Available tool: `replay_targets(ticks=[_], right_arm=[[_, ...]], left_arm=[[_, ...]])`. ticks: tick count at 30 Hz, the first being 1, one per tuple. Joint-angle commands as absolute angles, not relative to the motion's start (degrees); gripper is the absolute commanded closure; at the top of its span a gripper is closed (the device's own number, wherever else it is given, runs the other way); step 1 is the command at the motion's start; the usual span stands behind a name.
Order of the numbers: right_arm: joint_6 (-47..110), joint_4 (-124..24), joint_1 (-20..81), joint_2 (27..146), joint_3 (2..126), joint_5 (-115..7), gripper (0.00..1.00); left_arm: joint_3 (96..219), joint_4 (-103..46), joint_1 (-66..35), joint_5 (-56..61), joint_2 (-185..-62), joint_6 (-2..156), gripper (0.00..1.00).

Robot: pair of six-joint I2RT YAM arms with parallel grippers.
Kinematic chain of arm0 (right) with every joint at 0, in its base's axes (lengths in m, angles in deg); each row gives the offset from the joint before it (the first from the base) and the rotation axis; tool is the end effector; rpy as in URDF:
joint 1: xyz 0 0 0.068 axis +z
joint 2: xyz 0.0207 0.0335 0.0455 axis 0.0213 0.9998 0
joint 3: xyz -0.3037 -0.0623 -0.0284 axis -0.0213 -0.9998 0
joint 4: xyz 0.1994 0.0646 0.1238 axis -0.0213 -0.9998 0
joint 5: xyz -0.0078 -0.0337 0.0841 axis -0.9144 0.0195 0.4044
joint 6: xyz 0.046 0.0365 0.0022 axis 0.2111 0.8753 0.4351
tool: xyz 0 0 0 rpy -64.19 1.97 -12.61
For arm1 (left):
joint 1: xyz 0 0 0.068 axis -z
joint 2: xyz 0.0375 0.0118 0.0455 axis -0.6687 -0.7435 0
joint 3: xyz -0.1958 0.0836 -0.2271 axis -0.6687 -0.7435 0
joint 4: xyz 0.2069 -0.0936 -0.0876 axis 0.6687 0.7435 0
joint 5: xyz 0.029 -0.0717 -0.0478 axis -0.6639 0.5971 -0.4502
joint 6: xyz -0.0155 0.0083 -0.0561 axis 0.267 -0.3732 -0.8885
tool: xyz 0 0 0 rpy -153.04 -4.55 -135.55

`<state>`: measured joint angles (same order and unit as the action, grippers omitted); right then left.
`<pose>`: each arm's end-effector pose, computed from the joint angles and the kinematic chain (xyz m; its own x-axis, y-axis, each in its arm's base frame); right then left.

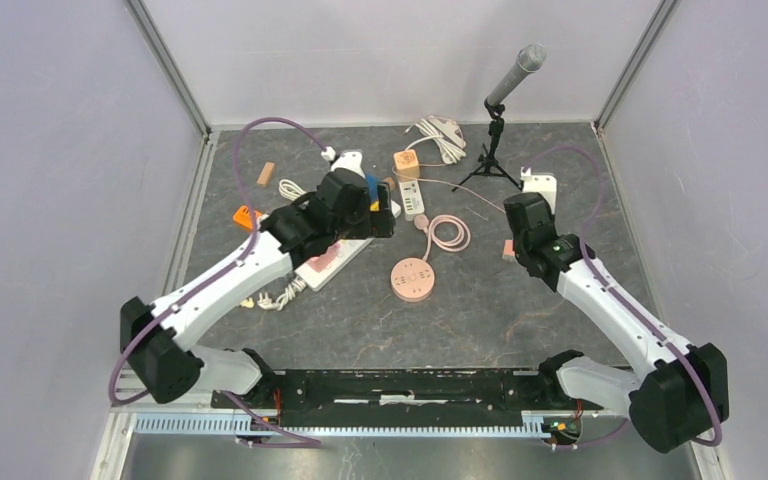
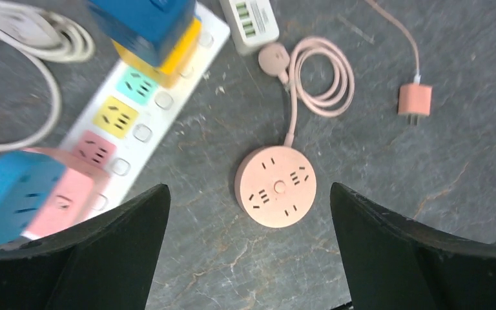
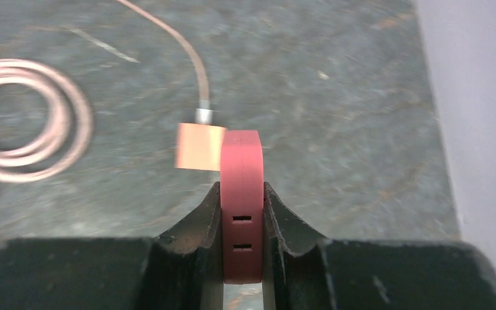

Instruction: Pull the plug off the socket

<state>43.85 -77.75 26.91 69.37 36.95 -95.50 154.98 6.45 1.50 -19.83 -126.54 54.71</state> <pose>0.1896 0.0650 0.3088 -0.5904 0.0212 -0.8069 0.2091 0.9695 -0.1276 0.2076 -0.1825 0.3606 -0.6955 -0.0907 -0.7127 0.1730 0.9417 -0.2886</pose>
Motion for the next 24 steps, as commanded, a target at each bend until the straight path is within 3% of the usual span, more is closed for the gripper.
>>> replay_targets(ticks=[1,8,13,17,19,22,24], right_arm=[[39.26,-79.38,20.83,69.38,33.89,-102.78,1.00],[37.22,-77.70,11.34,77.23,31.35,-101.43,0.97],[39.50,-79.14,10.87,84.50,34.37,-103.51,0.99],[40.52,-78.65,10.80,89.57,34.83,-103.43,0.91],[40.69,-77.91,10.78,90.76,34.97,-102.65,0.78],[40.50,-76.75,10.80,91.81,35.16,-101.19,0.47],[40.53,-77.05,10.80,92.49,35.88,-100.22,0.34]], left_arm=[[159.20,10.87,1.01,-27.12,-121.48,61.02,0.00],[159.59,13.86,0.36,-30.88,-115.77,61.81,0.00],[155.44,13.06,-0.45,-33.71,-111.63,60.64,0.00],[154.05,13.00,-1.18,-33.85,-109.77,59.80,0.00],[153.63,13.05,-1.51,-33.93,-109.21,59.70,0.00],[153.45,13.47,-2.17,-33.80,-108.95,59.79,0.00],[153.61,13.80,-2.79,-33.55,-109.00,59.60,0.00]])
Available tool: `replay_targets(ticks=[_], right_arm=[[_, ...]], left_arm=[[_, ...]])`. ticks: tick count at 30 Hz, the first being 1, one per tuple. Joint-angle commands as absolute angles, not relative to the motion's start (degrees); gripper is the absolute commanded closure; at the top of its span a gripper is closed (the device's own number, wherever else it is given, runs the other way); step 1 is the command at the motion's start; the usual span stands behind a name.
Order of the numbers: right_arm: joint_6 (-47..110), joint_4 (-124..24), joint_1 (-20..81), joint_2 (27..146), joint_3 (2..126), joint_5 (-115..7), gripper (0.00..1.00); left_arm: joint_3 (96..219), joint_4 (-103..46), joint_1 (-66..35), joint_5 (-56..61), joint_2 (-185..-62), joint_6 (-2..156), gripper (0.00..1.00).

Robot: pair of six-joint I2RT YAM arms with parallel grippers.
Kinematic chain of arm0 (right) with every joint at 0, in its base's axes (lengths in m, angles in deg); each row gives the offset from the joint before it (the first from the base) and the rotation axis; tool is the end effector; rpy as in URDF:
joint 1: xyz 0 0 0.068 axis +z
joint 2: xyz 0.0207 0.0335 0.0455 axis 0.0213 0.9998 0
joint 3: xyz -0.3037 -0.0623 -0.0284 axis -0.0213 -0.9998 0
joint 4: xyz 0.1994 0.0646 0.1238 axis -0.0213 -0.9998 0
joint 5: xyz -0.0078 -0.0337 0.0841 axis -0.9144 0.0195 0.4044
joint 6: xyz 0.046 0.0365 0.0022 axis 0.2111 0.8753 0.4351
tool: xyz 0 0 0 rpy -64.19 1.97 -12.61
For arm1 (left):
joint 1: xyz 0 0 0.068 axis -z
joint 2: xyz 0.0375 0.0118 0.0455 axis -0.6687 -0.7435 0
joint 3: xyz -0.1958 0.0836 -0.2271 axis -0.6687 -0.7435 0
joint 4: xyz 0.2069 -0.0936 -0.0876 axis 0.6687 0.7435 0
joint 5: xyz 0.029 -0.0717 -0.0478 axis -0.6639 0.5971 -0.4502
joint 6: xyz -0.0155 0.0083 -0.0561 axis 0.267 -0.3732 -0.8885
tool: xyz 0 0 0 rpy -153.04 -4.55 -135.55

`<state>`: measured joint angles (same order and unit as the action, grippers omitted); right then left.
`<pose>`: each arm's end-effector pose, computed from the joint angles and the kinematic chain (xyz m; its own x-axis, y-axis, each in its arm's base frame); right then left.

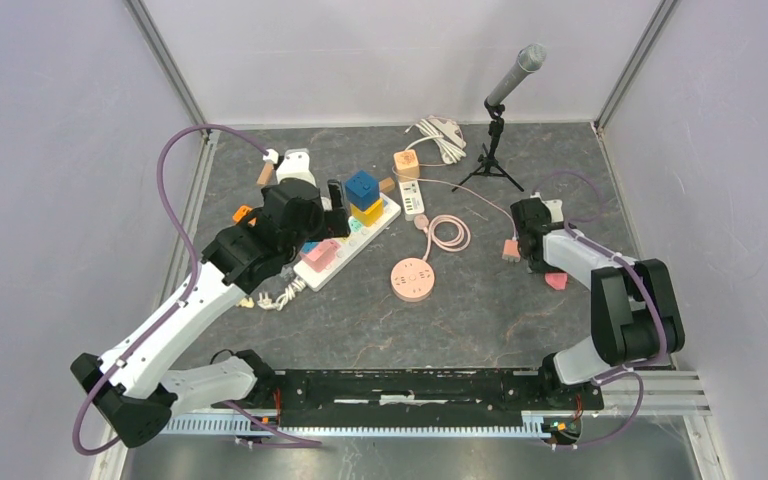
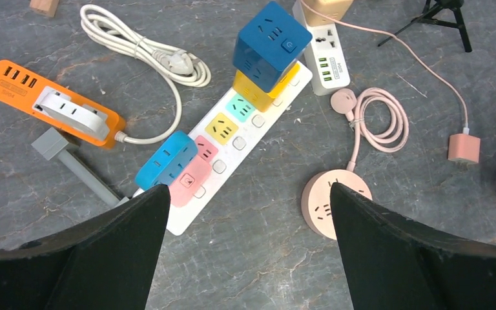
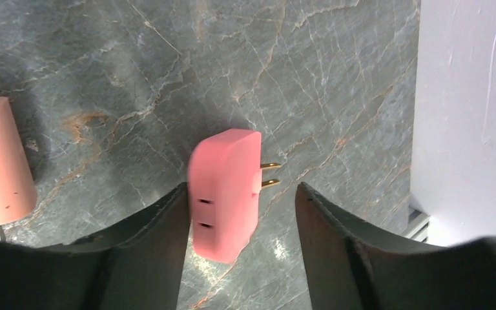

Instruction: Pull the plug off the socket

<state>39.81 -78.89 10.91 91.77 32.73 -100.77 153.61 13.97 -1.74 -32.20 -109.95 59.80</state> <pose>0.2435 0.0144 0.2088 -0.8862 0.0563 -0.4599 0.3091 0.8113 -0.4963 0.1541 -0.1055 0.4045 -0.5114 -0.1365 -0.8484 0.0518 0.9806 -0.1891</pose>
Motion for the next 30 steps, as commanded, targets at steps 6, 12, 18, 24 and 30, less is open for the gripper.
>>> replay_targets(ticks=[6,12,18,24,30], right_arm=[[39.96,-76.01,10.79,89.82,36.95,-92.68,0.21],[38.67,-72.60,10.80,83.54,37.36,-80.38,0.19],[41.86,-55.79,11.24,76.61,29.13,-51.09,0.19],[45.77,-44.15,20.28,76.20,26.41,-45.94,0.18],[47.78,-42.78,26.25,80.59,29.18,-46.16,0.19]], left_arm=[[154.06,13.97,-6.39,-30.66,-109.65,58.94,0.00],[155.54,15.08,-11.56,-26.67,-111.99,58.91,0.00],[154.66,15.85,-17.27,-23.78,-115.77,58.39,0.00],[150.28,13.57,-19.42,-22.88,-118.46,58.89,0.00],[144.38,7.63,-19.61,-16.26,-119.80,66.66,0.06]])
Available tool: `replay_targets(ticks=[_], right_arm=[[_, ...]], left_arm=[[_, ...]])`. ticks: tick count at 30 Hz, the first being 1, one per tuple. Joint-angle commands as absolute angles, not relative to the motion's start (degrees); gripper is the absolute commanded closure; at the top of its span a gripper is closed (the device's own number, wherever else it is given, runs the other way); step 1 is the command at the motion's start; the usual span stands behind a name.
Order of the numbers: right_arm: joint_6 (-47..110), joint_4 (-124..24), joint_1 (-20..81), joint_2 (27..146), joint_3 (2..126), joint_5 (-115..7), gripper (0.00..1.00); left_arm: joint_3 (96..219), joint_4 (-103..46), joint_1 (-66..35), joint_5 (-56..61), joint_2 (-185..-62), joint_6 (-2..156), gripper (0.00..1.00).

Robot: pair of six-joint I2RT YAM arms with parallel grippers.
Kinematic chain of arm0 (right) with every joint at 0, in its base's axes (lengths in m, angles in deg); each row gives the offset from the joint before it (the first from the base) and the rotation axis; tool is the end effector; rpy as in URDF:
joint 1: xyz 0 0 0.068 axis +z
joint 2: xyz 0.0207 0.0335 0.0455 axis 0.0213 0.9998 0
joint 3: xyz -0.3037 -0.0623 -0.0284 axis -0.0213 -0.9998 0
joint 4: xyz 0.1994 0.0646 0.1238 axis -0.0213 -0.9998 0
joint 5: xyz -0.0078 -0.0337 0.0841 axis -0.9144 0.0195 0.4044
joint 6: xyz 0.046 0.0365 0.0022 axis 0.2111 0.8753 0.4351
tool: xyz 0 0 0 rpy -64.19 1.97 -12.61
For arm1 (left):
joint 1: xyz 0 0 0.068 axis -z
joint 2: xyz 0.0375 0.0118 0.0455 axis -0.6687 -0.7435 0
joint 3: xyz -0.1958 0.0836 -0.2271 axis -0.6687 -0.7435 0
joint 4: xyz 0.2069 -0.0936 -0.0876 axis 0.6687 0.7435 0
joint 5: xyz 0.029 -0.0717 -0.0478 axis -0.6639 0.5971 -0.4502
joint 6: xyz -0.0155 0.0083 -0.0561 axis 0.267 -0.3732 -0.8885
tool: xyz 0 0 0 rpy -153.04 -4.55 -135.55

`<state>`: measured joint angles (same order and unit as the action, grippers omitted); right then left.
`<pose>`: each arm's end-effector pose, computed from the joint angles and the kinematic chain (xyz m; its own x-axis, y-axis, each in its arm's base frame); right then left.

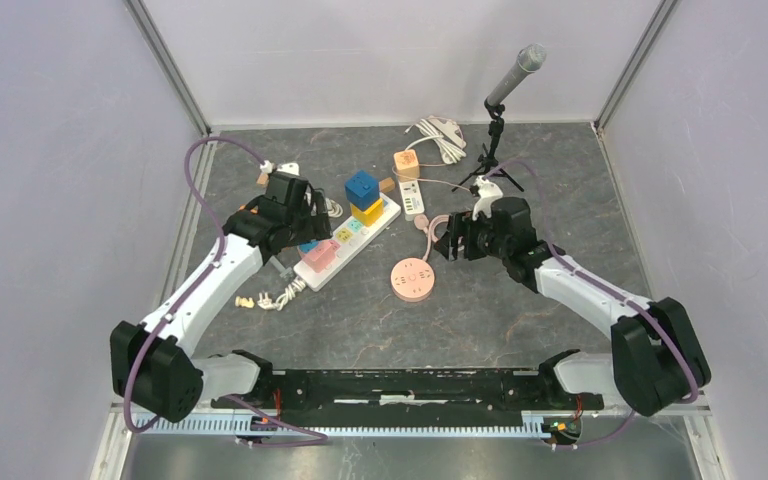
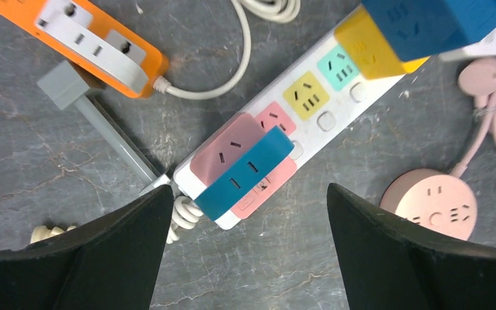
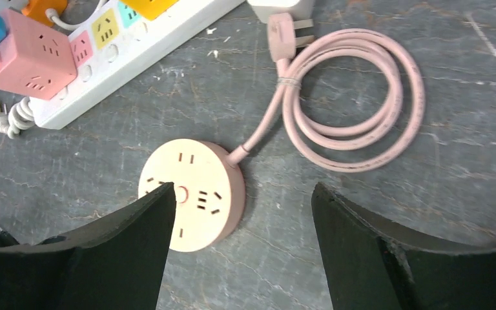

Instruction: Pull the plug off the socket

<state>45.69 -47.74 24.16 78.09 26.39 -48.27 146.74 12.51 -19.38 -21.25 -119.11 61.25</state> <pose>0.2229 0.1051 0.2614 -0.6726 0.0972 -0.7336 -0.3363 0.8429 0.4200 0.2156 -0.0774 0.3372 -0.7039 -0.1907 -0.6842 -0.1373 0.9817 -0.1323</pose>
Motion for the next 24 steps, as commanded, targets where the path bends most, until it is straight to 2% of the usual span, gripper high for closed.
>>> replay_targets(ticks=[1,3,7,12,18,20,24], right_arm=[[47.75,-42.78,26.78,81.09,29.50,-46.19,0.19],[47.72,-42.78,27.56,81.63,30.11,-46.26,0.20],[47.69,-43.29,27.94,82.57,31.01,-46.38,0.20],[47.15,-43.96,28.03,82.83,31.30,-46.40,0.20],[46.94,-45.47,28.12,82.80,31.26,-46.37,0.21],[46.70,-46.31,28.20,82.53,31.30,-46.38,0.21],[46.64,-47.55,28.29,81.78,31.09,-46.41,0.21]], left_arm=[[143.71,7.59,-19.62,-16.30,-120.07,66.79,0.08],[142.60,7.33,-19.63,-16.84,-120.39,66.81,0.16],[141.05,5.36,-19.56,-14.08,-120.72,68.14,0.38],[140.44,4.09,-19.58,-11.83,-121.73,69.69,0.54],[141.33,5.06,-19.63,-8.72,-122.84,69.26,0.82],[141.90,5.83,-19.56,-7.66,-122.79,68.02,0.86],[142.58,6.94,-19.47,-2.00,-122.68,61.80,0.88]])
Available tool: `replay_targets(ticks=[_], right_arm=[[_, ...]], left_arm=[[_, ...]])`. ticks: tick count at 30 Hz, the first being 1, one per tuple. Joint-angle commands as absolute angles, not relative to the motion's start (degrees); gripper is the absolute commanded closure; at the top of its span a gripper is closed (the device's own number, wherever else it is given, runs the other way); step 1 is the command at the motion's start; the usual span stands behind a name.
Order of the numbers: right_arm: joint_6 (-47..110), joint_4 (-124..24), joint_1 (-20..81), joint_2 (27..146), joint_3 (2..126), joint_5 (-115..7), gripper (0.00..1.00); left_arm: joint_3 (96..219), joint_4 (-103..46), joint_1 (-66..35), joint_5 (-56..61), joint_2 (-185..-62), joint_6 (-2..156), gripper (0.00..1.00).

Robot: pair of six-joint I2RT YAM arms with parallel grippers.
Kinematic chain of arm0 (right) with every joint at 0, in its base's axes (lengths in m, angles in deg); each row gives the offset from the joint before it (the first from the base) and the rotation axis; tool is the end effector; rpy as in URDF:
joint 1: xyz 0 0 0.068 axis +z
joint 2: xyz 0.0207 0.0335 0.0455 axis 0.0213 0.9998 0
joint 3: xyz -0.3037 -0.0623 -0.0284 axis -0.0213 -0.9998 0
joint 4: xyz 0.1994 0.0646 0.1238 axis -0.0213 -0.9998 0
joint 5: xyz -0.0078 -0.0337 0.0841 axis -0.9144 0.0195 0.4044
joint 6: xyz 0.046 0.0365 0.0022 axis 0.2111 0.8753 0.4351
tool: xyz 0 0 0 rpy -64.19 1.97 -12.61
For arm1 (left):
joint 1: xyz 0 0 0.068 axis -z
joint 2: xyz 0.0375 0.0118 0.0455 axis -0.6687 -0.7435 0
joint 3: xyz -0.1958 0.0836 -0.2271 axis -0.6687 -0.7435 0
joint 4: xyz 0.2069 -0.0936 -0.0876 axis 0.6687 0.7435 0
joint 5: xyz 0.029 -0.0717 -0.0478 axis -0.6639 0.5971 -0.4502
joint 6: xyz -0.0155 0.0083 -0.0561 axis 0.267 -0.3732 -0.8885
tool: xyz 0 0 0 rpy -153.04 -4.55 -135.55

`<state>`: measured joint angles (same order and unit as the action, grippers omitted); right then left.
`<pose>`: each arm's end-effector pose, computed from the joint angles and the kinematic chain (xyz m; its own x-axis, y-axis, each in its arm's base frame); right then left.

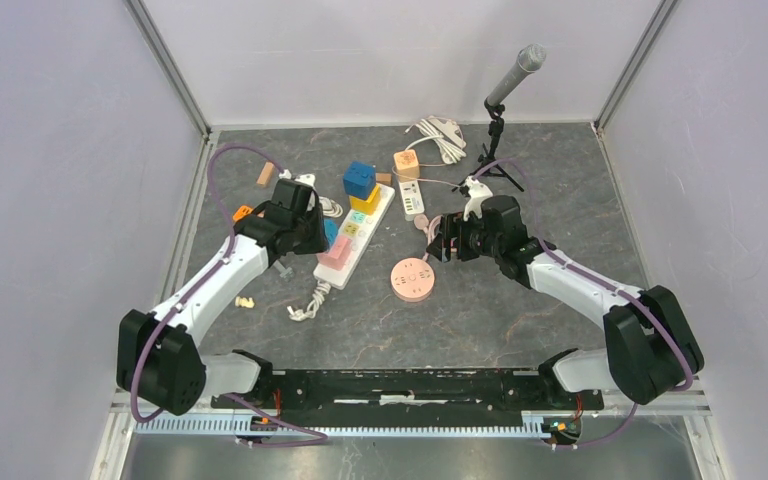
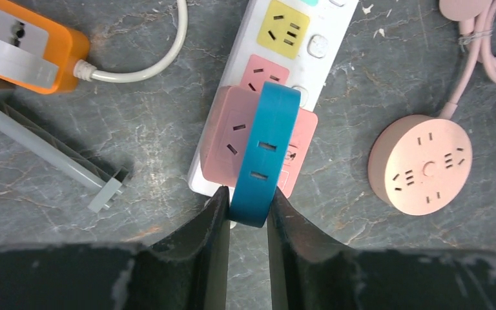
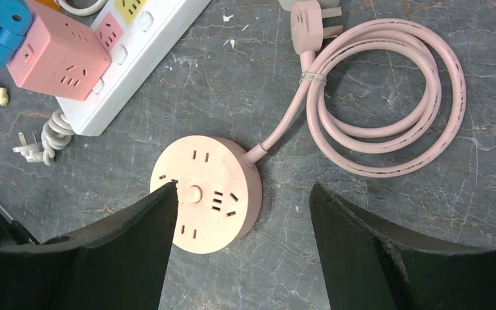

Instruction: Pull the plug off the socket

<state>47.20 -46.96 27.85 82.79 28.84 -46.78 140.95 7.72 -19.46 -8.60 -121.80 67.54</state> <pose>0.2321 0.1287 0.2569 -0.7099 0.0613 -0.7016 -0.3763 0.8091 0.4515 0.2211 -0.0893 0.3011 -0.8048 -0.0596 -0.5906 0.0650 0.9801 -0.1875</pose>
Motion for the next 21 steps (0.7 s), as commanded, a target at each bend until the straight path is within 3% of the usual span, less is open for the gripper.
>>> replay_targets(ticks=[1,5,8,11,13,15,21], right_arm=[[46.77,-47.90,28.38,81.71,31.04,-46.41,0.21],[47.45,-48.87,28.73,81.99,31.20,-46.02,0.21],[48.33,-48.89,29.32,82.57,31.63,-45.68,0.20],[50.28,-48.85,30.71,83.46,32.71,-45.83,0.18],[51.58,-48.40,32.43,84.13,33.89,-45.92,0.17],[52.90,-48.42,35.13,85.49,36.25,-47.95,0.17],[59.94,-58.88,44.03,93.99,52.70,-58.36,0.20]], left_arm=[[142.43,6.84,-19.38,-0.39,-122.67,59.67,0.87],[140.19,5.12,-18.74,3.79,-122.21,54.98,0.84],[139.75,5.61,-18.69,0.58,-120.19,55.28,0.60],[140.86,6.54,-18.83,-3.40,-117.05,56.33,0.29],[142.19,7.32,-18.85,-5.42,-115.40,56.44,0.18],[143.05,7.56,-18.91,-9.14,-114.08,55.81,0.12],[145.01,11.71,-19.32,-20.28,-111.52,49.49,0.12]])
